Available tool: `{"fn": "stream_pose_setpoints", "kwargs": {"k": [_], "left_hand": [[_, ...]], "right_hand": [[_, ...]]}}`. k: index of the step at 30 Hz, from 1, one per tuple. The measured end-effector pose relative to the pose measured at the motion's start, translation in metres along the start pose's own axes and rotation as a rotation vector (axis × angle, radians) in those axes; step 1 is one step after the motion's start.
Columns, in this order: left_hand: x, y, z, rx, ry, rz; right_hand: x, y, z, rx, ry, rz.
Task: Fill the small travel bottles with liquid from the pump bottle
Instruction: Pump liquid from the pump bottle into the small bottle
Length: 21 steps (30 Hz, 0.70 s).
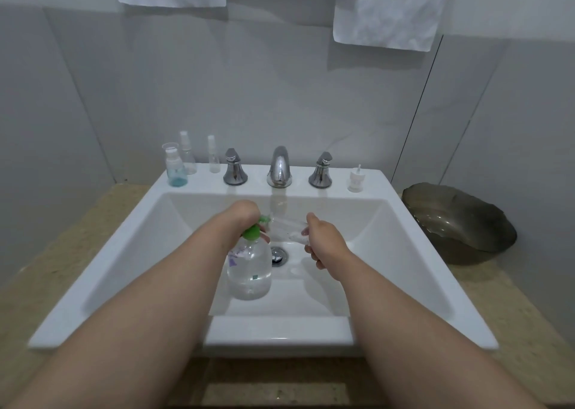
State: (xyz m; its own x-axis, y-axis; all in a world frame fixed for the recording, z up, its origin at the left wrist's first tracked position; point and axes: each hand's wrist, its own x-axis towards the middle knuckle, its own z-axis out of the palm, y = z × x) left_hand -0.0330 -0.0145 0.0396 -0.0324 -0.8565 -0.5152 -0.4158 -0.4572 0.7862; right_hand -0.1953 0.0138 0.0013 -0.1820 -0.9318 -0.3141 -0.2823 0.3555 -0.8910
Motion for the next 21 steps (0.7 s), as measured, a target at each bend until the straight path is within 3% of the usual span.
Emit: {"fn": "stream_pose_setpoints", "kwargs": {"k": [6, 11, 21], "left_hand": [[0.006, -0.003, -0.006, -0.314, 0.205, 0.126], [0.010, -0.007, -0.011, -0.347, 0.263, 0.189], [0.008, -0.003, -0.013, -0.015, 0.186, 0.132]], "right_hand": [[0.000, -0.003, -0.001, 0.035, 0.004, -0.004], [0.000, -0.004, -0.001, 0.186, 0.002, 0.049], [-0.001, -0.003, -0.002, 0.179, 0.005, 0.052]]}}
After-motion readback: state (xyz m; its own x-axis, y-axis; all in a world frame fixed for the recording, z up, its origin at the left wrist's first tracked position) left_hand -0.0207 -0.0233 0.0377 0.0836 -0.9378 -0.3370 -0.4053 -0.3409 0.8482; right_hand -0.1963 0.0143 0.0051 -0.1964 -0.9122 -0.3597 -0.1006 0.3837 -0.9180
